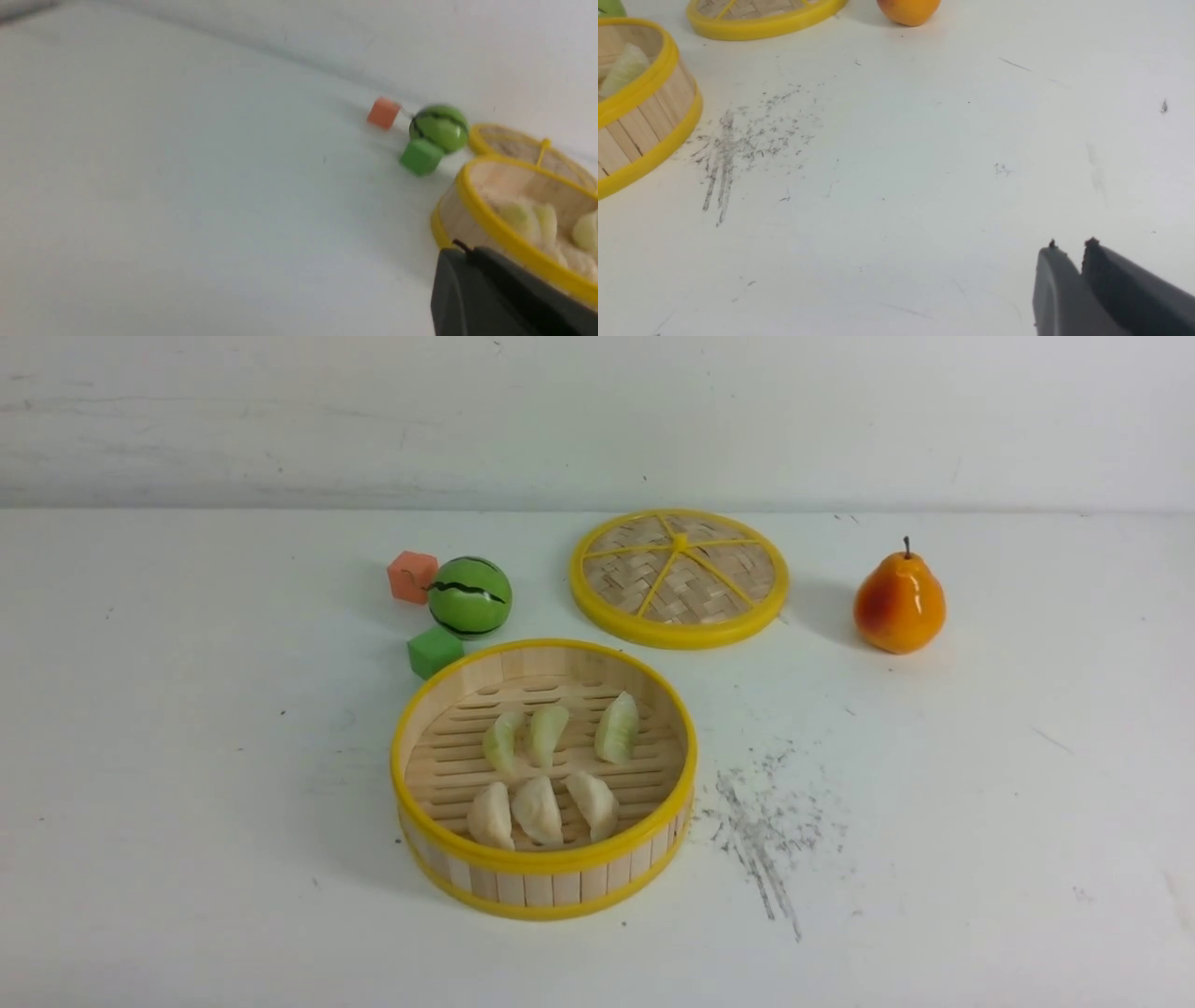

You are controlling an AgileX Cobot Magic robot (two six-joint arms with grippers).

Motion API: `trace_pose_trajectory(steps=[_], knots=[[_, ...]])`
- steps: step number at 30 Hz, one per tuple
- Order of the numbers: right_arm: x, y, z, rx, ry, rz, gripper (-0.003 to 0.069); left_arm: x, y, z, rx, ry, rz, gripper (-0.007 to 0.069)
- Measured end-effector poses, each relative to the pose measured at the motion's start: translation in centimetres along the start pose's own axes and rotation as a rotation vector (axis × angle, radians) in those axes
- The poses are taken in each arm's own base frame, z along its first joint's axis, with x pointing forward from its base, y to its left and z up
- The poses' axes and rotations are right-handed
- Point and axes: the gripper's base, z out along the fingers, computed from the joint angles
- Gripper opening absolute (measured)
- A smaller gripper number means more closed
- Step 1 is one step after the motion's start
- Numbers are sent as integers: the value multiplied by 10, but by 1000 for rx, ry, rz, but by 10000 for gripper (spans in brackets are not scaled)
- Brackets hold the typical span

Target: Put the dumplings into the steamer on the white table.

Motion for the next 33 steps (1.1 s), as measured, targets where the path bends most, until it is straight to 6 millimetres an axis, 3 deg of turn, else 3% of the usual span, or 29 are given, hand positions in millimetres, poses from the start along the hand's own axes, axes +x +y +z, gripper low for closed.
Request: trace_pose_trajectory(steps=[5,13,33], knots=[[0,0,0,0,0,0,89,12,3,-1,-36,130,-2,-14],[0,0,0,0,0,0,99,13,4,-1,-27,137,146,-14],[0,0,0,0,0,0,114,15,-2,-1,79,170,193,-14]])
